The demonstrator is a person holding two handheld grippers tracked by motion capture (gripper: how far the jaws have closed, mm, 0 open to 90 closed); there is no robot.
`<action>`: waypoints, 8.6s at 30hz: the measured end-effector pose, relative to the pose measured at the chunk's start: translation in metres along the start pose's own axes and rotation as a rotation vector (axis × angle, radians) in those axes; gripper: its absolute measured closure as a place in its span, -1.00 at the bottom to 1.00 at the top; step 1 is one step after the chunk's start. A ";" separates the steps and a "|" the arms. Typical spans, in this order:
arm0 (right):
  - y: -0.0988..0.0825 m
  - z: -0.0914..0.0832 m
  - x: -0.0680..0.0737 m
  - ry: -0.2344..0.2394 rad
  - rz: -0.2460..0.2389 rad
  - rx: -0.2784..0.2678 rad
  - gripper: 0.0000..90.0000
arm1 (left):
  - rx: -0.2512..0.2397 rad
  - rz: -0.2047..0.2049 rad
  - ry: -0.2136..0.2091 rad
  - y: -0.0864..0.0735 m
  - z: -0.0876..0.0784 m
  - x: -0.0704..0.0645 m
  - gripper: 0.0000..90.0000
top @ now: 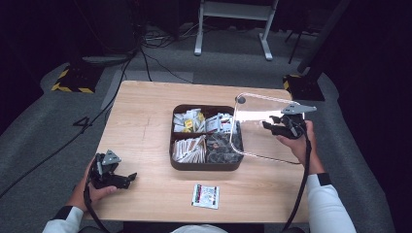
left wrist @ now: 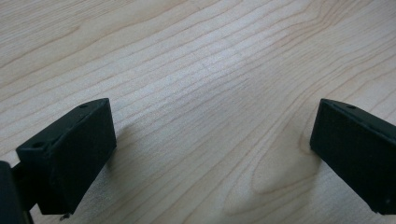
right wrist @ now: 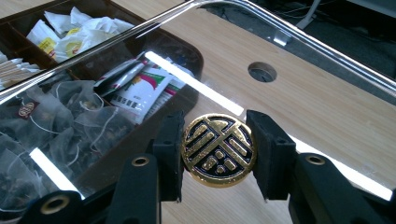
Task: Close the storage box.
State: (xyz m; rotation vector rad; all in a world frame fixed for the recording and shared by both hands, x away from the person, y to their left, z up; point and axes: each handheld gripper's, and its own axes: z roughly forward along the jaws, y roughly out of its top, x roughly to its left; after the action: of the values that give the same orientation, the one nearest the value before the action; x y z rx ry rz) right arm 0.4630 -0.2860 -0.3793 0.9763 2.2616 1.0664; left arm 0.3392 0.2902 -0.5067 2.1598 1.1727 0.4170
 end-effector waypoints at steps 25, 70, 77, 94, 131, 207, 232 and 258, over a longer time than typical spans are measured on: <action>0.034 0.054 0.059 0.116 -0.076 0.032 0.31 | -0.001 0.003 0.000 0.000 0.000 0.000 -0.99; 0.052 0.127 0.128 0.223 -0.110 0.081 0.31 | 0.000 -0.003 0.000 0.000 0.000 0.000 -0.99; 0.053 0.133 0.132 0.228 -0.102 0.082 0.31 | 0.001 0.000 0.001 0.000 0.000 0.000 -0.99; 0.052 0.143 0.132 0.213 -0.076 0.076 0.31 | 0.000 -0.003 0.000 0.000 0.000 0.000 -0.99; 0.048 0.119 0.121 0.233 -0.136 0.044 -0.21 | 0.000 -0.003 0.000 0.000 0.000 0.000 -0.98; -0.080 0.014 0.051 0.088 -0.146 0.133 -0.41 | 0.000 -0.003 -0.003 0.000 0.000 0.000 -0.99; -0.139 0.003 0.028 0.046 0.007 0.164 -0.46 | 0.001 0.002 -0.001 0.000 0.000 0.000 -0.99; -0.160 -0.008 0.023 -0.011 0.125 0.095 -0.54 | 0.002 0.008 -0.004 0.000 0.000 0.000 -0.99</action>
State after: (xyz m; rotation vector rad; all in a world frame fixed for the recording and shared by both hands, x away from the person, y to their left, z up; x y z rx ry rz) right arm 0.3780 -0.3450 -0.5040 1.1732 2.2856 1.0086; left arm 0.3395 0.2902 -0.5066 2.1671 1.1634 0.4145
